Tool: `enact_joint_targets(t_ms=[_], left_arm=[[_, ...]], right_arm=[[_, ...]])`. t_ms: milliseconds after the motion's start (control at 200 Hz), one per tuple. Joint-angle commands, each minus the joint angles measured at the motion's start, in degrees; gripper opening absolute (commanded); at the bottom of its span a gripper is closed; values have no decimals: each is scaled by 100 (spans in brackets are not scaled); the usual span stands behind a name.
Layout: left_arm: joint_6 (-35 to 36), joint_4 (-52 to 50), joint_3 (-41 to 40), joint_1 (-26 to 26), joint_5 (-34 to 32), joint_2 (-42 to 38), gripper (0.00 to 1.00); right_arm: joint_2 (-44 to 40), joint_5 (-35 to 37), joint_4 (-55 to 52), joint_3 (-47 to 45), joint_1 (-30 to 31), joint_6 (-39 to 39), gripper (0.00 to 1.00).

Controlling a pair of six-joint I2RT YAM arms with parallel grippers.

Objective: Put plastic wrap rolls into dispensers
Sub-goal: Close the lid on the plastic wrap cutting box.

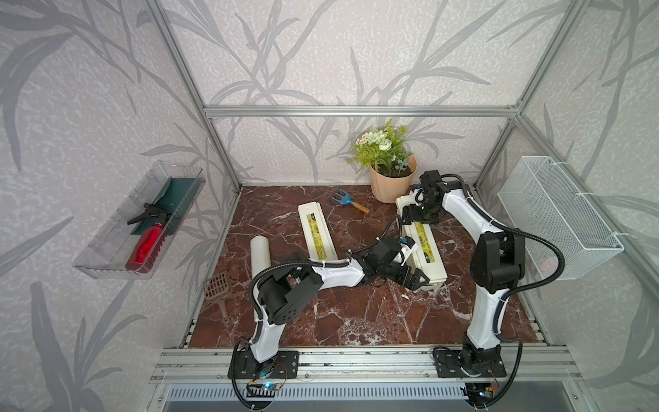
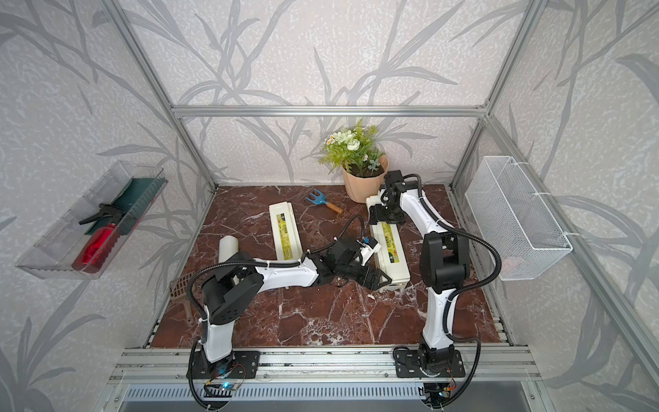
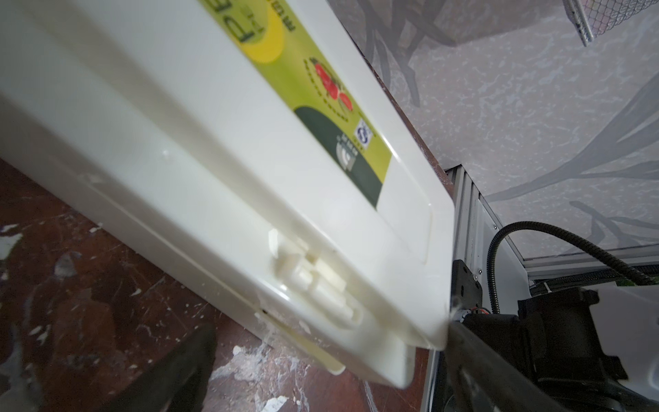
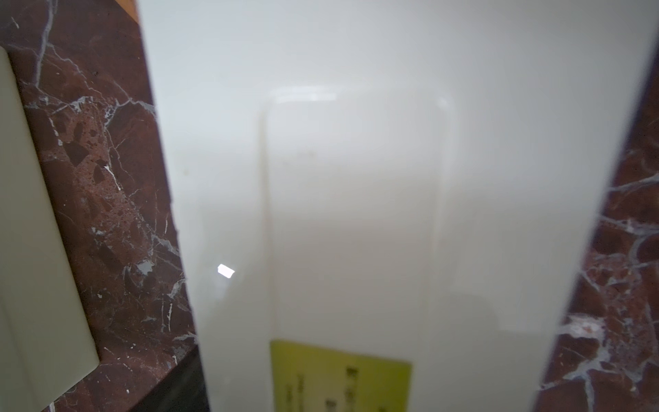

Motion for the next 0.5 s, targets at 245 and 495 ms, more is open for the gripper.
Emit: enact_joint_targets(t_ms=[245, 495], left_arm=[[-146, 228, 91, -130, -111, -18, 99], [-262, 372, 74, -241, -186, 118, 99]], right_arm=[[-318, 143, 185, -492, -35, -178, 72], [-329, 157, 644, -758, -53, -1, 72]])
